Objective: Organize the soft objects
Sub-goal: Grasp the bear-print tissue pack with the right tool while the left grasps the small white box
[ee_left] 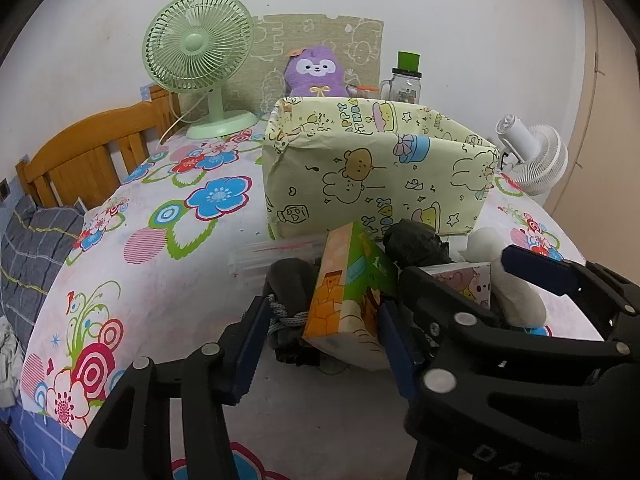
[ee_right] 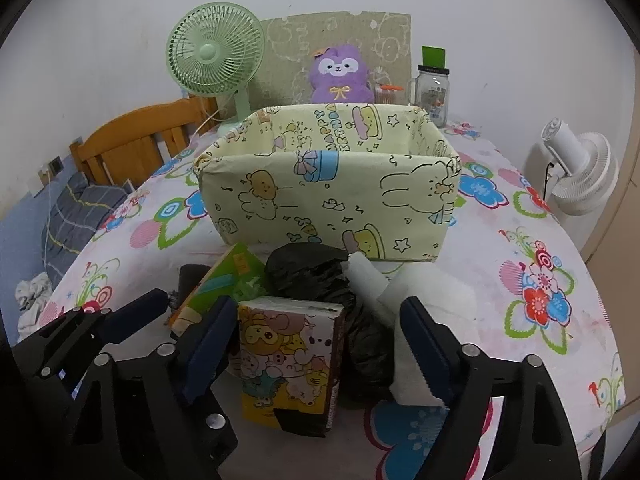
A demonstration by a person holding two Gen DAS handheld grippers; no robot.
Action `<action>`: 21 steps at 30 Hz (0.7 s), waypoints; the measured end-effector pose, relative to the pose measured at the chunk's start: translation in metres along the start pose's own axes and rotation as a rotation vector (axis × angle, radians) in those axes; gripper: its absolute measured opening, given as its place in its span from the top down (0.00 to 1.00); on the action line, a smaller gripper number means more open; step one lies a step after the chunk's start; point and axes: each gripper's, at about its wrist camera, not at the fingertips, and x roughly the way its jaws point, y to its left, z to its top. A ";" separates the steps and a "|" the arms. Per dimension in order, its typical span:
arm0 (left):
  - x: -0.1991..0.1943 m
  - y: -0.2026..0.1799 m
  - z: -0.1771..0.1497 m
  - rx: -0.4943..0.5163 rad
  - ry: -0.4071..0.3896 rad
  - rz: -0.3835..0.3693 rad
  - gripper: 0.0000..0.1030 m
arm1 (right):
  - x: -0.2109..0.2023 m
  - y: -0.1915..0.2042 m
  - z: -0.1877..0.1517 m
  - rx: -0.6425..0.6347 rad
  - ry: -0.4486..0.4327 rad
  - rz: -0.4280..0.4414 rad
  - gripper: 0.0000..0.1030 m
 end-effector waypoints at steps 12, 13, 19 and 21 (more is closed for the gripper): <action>-0.007 -0.008 0.001 0.023 -0.016 -0.004 0.64 | 0.001 0.004 0.001 0.005 0.005 0.031 0.44; -0.007 -0.010 0.001 0.026 -0.017 -0.002 0.64 | 0.002 0.003 0.001 0.012 0.008 0.035 0.45; -0.010 -0.012 0.003 0.023 -0.020 -0.010 0.69 | 0.000 0.001 0.002 0.020 0.003 0.034 0.47; -0.012 -0.013 0.005 0.019 -0.022 -0.020 0.72 | -0.001 0.000 0.003 0.022 0.000 0.035 0.47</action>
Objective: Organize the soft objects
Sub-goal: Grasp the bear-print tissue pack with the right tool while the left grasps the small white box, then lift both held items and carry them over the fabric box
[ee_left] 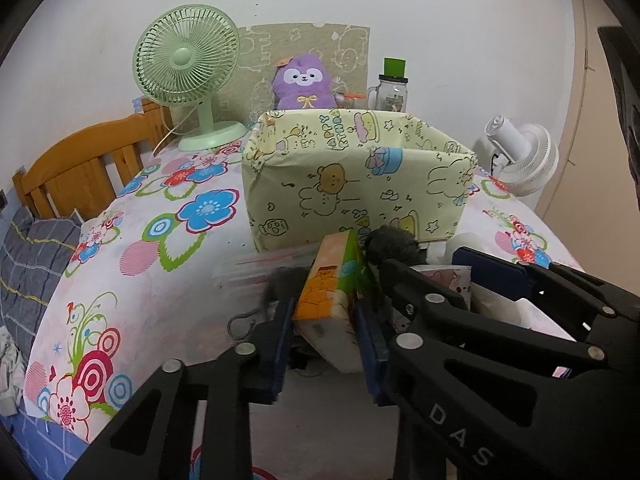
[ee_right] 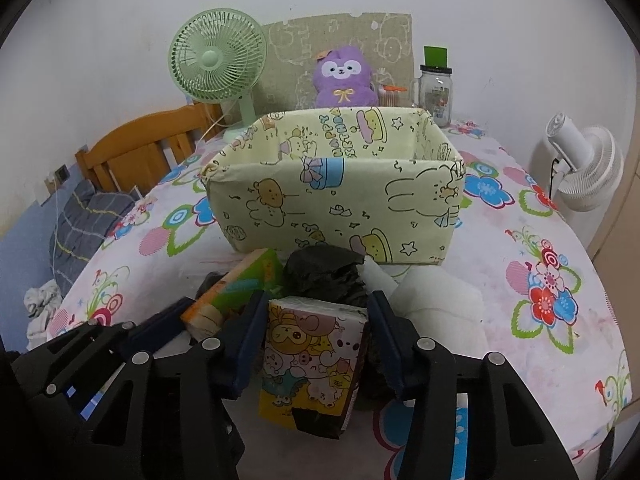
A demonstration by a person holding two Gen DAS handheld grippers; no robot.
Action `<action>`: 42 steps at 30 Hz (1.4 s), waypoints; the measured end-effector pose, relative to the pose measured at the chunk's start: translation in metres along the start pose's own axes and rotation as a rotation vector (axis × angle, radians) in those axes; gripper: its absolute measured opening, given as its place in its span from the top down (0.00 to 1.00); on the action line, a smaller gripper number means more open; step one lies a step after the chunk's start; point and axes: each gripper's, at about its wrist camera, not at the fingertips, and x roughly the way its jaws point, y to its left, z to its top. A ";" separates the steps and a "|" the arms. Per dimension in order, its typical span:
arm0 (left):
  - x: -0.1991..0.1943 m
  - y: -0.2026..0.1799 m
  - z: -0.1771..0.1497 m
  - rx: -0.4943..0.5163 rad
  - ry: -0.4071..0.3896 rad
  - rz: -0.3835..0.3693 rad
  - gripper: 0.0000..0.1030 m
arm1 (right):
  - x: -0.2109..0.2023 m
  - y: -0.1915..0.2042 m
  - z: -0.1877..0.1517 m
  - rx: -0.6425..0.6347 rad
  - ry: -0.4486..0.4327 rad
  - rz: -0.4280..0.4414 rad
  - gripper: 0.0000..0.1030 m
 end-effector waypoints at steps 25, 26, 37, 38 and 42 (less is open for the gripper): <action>-0.019 -0.017 0.025 0.023 -0.050 -0.015 0.79 | -0.025 -0.012 0.020 0.026 -0.058 -0.006 0.48; -0.020 -0.018 0.027 0.024 -0.053 -0.014 0.79 | -0.026 -0.012 0.021 0.027 -0.061 -0.006 0.48; -0.031 -0.024 0.040 0.036 -0.081 -0.009 0.79 | -0.039 -0.015 0.034 0.034 -0.091 -0.006 0.48; -0.032 -0.024 0.041 0.037 -0.084 -0.009 0.79 | -0.041 -0.015 0.035 0.036 -0.095 -0.006 0.48; -0.037 -0.028 0.047 0.043 -0.093 -0.010 0.79 | -0.046 -0.017 0.041 0.038 -0.104 -0.010 0.48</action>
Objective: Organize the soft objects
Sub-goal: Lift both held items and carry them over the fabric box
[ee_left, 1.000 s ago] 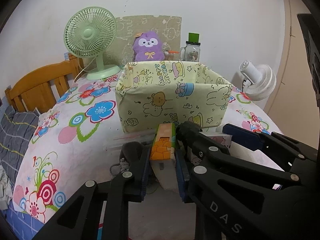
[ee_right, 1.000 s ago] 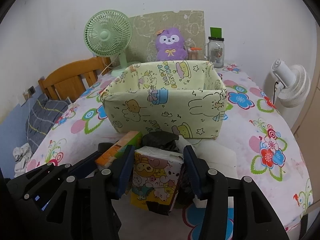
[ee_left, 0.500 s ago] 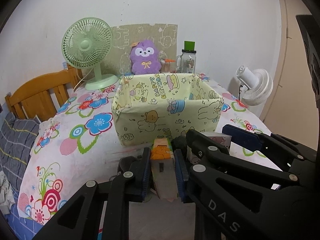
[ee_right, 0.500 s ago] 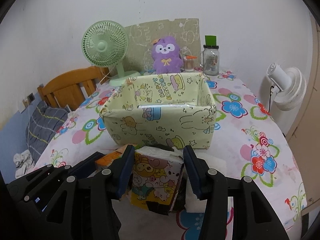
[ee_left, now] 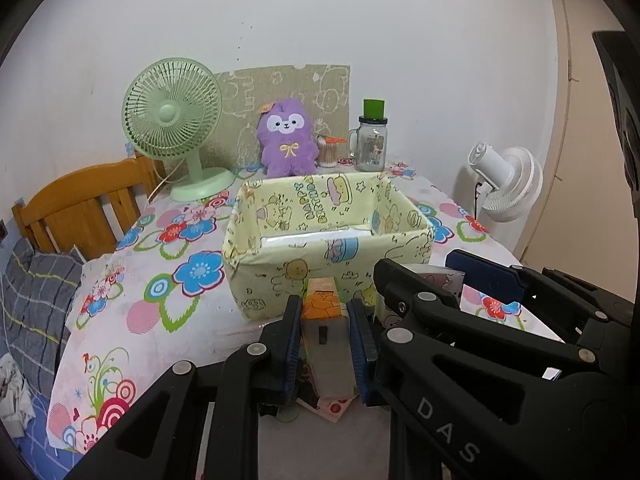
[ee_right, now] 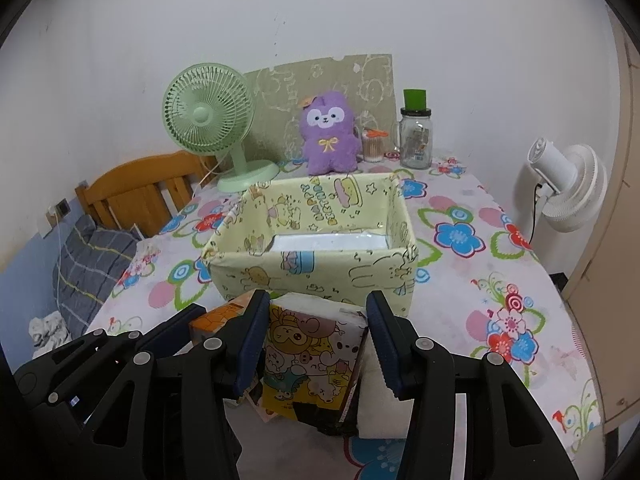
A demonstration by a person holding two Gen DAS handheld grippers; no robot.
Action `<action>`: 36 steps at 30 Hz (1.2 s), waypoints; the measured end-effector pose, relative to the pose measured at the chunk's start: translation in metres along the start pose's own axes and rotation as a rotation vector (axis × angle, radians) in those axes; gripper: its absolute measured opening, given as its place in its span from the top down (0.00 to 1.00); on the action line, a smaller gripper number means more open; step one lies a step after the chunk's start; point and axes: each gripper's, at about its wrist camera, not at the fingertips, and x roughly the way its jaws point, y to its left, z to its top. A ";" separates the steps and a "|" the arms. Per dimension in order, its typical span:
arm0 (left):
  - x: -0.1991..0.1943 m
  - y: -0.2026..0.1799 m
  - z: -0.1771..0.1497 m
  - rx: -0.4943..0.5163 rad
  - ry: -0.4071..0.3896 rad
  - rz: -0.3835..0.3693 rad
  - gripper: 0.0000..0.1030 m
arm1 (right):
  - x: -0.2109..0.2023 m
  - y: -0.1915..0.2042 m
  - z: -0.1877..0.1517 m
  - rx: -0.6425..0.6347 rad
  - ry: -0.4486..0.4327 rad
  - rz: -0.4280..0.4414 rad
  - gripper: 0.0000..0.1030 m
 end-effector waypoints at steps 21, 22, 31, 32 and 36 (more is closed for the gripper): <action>-0.018 -0.004 0.033 0.019 -0.058 -0.008 0.79 | -0.026 -0.004 0.030 0.011 -0.061 -0.028 0.48; -0.019 -0.004 0.034 0.019 -0.060 -0.008 0.79 | -0.026 -0.004 0.031 0.011 -0.063 -0.028 0.48; -0.018 -0.001 0.046 0.018 -0.071 -0.013 0.79 | -0.030 -0.004 0.045 0.008 -0.080 -0.030 0.48; -0.017 -0.001 0.048 0.017 -0.072 -0.013 0.79 | -0.029 -0.003 0.046 0.009 -0.079 -0.030 0.48; -0.016 0.000 0.055 0.022 -0.083 -0.014 0.79 | -0.028 -0.004 0.052 0.011 -0.084 -0.031 0.48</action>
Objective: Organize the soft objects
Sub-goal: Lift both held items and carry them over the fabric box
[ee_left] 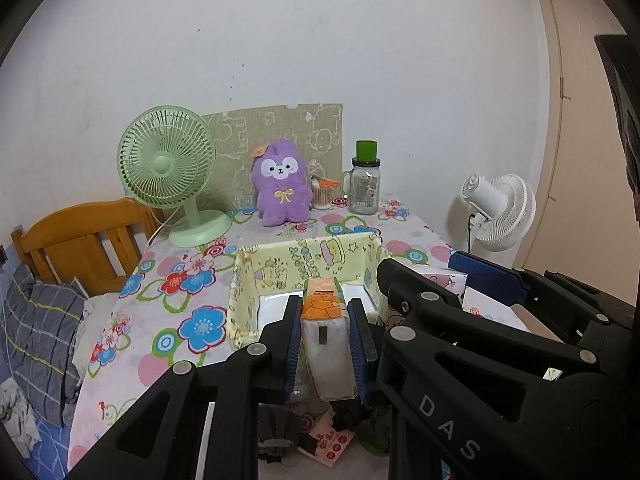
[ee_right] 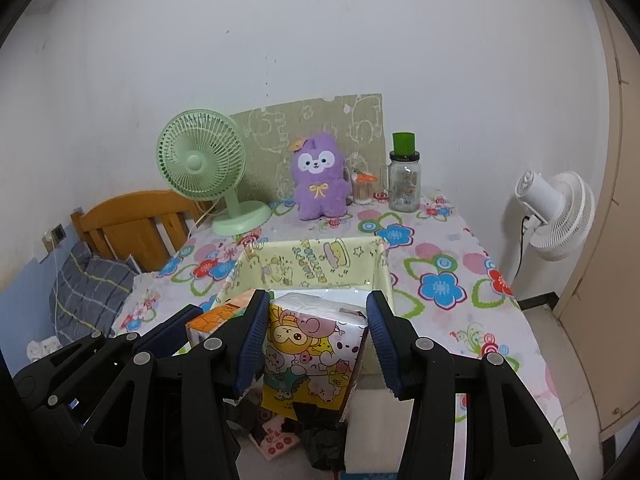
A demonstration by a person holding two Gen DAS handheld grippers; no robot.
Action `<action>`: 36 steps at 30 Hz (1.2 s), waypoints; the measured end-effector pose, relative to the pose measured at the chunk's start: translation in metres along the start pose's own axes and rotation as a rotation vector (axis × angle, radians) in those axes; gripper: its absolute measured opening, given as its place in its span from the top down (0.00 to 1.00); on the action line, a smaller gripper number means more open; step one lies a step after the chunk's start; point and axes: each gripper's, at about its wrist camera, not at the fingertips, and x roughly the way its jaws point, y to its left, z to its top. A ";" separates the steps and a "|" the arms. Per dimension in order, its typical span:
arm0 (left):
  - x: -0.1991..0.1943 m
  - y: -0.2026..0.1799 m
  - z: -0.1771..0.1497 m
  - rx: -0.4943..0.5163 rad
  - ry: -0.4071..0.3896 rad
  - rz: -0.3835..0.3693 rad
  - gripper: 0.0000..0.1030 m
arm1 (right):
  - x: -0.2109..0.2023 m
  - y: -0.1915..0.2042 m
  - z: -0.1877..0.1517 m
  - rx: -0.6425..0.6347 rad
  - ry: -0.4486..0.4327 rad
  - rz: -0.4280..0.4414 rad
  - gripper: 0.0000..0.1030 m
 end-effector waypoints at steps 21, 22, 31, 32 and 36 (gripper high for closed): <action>0.019 0.004 0.038 0.011 -0.067 -0.003 0.79 | 0.013 -0.006 0.042 -0.004 -0.067 -0.030 0.48; 0.021 0.005 0.039 0.011 -0.066 -0.002 0.79 | 0.015 -0.007 0.043 -0.005 -0.069 -0.032 0.48; 0.038 0.009 0.048 0.001 -0.058 0.012 0.79 | 0.034 -0.009 0.053 -0.009 -0.061 -0.032 0.48; 0.040 0.010 0.050 -0.001 -0.060 0.016 0.79 | 0.037 -0.009 0.055 -0.014 -0.059 -0.030 0.48; 0.045 0.012 0.054 -0.006 -0.066 0.021 0.79 | 0.044 -0.007 0.061 -0.028 -0.062 -0.024 0.48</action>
